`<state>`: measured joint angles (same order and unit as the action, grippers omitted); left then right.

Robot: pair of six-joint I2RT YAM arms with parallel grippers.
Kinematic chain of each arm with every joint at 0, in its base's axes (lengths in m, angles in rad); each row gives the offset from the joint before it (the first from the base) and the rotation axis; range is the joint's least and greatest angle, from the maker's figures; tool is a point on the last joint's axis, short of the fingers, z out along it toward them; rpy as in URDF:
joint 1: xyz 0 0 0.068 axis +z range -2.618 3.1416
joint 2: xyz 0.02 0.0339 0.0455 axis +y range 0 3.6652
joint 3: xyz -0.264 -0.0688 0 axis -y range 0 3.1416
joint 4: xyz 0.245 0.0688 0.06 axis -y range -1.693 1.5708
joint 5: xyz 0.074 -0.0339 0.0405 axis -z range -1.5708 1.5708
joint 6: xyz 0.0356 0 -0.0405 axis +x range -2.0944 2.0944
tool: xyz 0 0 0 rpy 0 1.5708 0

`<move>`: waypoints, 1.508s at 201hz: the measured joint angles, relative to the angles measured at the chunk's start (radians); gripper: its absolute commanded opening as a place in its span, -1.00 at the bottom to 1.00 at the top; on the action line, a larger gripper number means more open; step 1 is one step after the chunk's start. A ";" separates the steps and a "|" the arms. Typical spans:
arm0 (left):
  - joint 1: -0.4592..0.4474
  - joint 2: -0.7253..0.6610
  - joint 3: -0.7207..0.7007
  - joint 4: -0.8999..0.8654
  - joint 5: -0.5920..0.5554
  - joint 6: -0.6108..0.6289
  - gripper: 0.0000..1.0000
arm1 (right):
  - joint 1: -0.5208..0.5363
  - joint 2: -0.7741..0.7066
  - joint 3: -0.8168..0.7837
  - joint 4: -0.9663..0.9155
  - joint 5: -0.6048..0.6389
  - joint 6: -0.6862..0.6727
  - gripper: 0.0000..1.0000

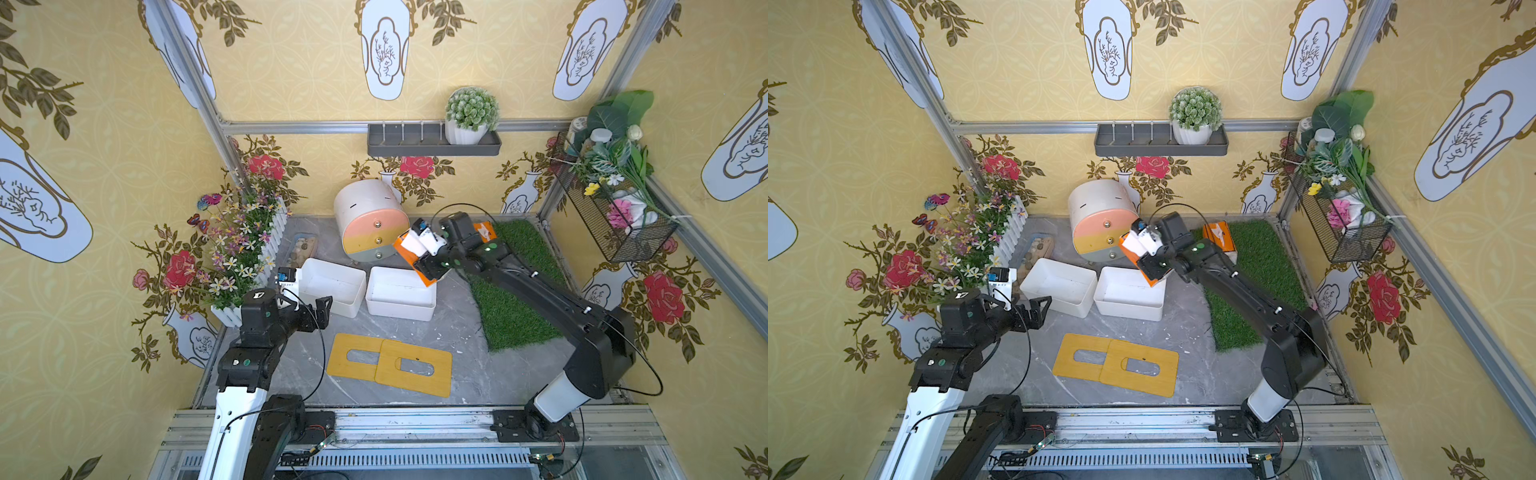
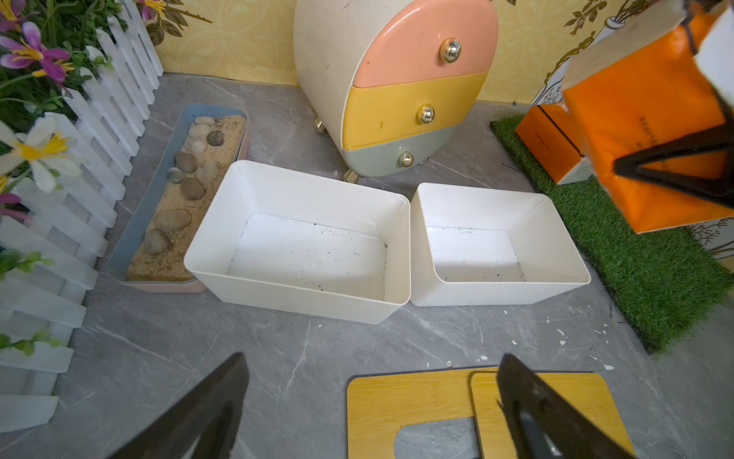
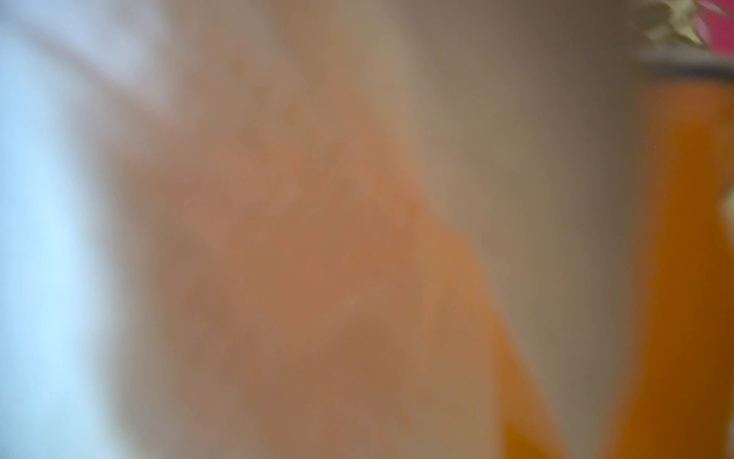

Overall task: Put the tissue paper into the tissue box
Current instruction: Place the paper towel in the tissue box.

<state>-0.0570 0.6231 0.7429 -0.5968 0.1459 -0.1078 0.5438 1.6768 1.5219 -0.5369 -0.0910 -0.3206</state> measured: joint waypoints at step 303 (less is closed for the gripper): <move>0.000 -0.011 0.000 0.000 -0.007 0.003 1.00 | 0.064 0.331 0.066 -0.140 -0.063 -0.386 0.74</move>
<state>-0.0570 0.6121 0.7429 -0.5968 0.1390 -0.1051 0.6083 2.0079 1.5879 -0.6769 -0.1539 -0.7071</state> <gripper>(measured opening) 0.997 0.842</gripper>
